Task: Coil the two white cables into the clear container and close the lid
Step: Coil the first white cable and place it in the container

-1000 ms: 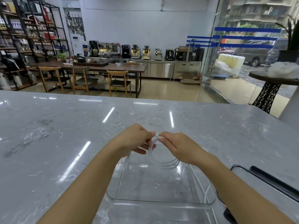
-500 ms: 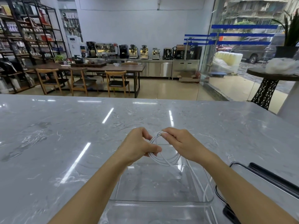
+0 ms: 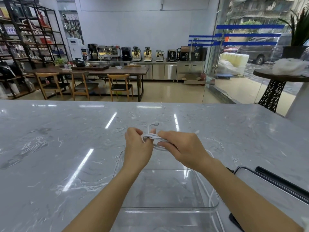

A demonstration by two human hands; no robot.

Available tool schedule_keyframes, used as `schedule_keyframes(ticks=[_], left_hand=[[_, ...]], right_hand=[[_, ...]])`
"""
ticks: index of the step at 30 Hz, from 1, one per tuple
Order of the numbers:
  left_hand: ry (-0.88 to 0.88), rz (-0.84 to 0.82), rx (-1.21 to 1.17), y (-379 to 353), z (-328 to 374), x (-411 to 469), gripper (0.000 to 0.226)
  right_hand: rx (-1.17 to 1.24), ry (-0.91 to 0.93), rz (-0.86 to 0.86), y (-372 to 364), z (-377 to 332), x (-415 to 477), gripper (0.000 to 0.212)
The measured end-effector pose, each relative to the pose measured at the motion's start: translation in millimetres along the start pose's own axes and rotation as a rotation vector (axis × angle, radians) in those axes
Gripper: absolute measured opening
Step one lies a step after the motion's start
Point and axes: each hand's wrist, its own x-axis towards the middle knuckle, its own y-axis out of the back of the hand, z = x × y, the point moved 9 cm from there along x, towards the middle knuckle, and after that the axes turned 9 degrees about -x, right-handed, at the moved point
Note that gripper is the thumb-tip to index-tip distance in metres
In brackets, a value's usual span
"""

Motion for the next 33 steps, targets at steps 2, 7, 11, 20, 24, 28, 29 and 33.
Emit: schedule_keyframes(ticks=[2,7,11,20,24,28,29,33], left_hand=[[0.179,-0.093,-0.149,-3,-13,3,0.015],[0.640,-0.290,-0.900,-12,-30,-11,0.020],[0.634,-0.322,-0.654,-5,-35,-13,0.026],[0.415,-0.148,-0.581,6,-31,-7,0.006],[0.405,-0.075,-0.670,4,-29,-8,0.013],[0.376,-0.092,-0.636,-4,-28,-12,0.008],[0.351,-0.106,-0.603,-6,-26,-14,0.005],[0.219,-0.184,-0.497,-14,-16,-17,0.012]], right_hand=[[-0.109,0.134,0.056,4,-10,-1,0.025],[-0.337,0.308,0.136,2,-14,-17,0.018],[-0.346,0.347,0.128,-3,-17,-25,0.014],[-0.287,0.122,0.034,-15,0,-32,0.041],[-0.198,-0.176,0.243,8,19,-30,0.035],[-0.299,-0.290,0.142,-1,25,-24,0.039],[-0.321,-0.309,0.102,-5,26,-23,0.041],[-0.260,-0.431,-0.039,-22,36,-23,0.050]])
